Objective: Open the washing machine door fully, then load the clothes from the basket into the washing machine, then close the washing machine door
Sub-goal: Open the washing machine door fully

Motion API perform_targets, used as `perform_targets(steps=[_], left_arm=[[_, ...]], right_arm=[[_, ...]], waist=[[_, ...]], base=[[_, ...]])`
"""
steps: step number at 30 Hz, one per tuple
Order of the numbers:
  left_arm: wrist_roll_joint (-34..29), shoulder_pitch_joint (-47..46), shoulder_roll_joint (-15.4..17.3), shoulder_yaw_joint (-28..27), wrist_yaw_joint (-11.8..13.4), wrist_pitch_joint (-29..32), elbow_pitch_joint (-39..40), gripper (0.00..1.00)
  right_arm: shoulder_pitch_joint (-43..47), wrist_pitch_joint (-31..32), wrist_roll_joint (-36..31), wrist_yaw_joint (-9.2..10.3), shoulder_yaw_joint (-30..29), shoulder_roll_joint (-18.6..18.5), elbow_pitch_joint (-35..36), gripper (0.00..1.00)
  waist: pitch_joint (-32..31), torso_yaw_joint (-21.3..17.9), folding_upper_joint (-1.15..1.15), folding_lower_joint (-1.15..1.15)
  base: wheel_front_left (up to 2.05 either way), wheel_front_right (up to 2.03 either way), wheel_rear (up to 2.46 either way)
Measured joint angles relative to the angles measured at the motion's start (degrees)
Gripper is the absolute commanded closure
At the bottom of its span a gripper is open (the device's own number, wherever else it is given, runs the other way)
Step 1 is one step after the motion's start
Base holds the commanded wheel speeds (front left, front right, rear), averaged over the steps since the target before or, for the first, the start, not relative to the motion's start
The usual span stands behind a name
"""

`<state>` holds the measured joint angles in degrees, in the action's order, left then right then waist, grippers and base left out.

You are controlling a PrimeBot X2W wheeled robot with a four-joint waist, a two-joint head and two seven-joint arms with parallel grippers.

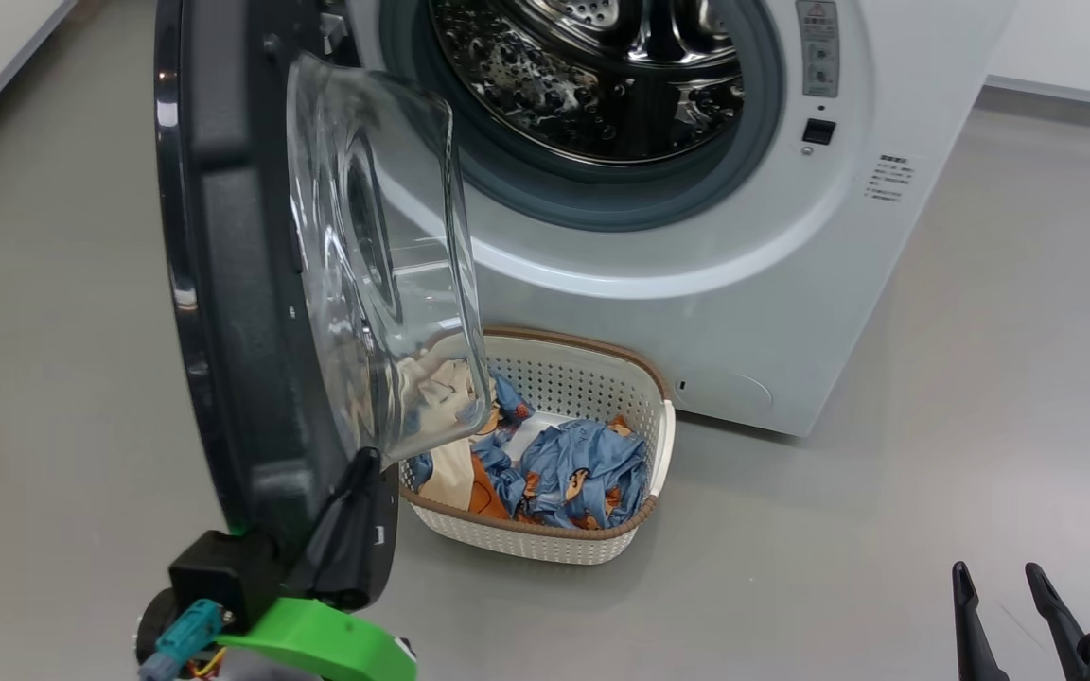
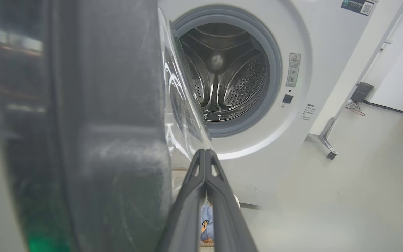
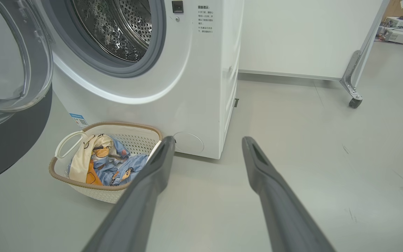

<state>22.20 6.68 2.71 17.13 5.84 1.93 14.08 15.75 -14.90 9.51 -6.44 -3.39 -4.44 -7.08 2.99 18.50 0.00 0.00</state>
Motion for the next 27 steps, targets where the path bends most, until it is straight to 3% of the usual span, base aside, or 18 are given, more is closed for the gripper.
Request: perform_targets(steps=[13,27], left_arm=[[0.0,-1.5,-0.1,-10.8,0.8,-2.9,-4.6,1.00],[-0.2,-7.2,-1.0,-28.2,1.0,-6.7,-14.5,1.00]], right_arm=[[-0.1,0.0,-1.2,-0.08,0.9,0.3,-0.1,0.00],[-0.7,0.0,-1.8,-0.56,1.9,-0.8,-0.6,0.00]], waist=[[0.8,4.2,0.00,0.00],[2.2,1.4,0.00,0.00]], base=[[0.00,0.00,0.00],[0.00,0.00,0.00]])
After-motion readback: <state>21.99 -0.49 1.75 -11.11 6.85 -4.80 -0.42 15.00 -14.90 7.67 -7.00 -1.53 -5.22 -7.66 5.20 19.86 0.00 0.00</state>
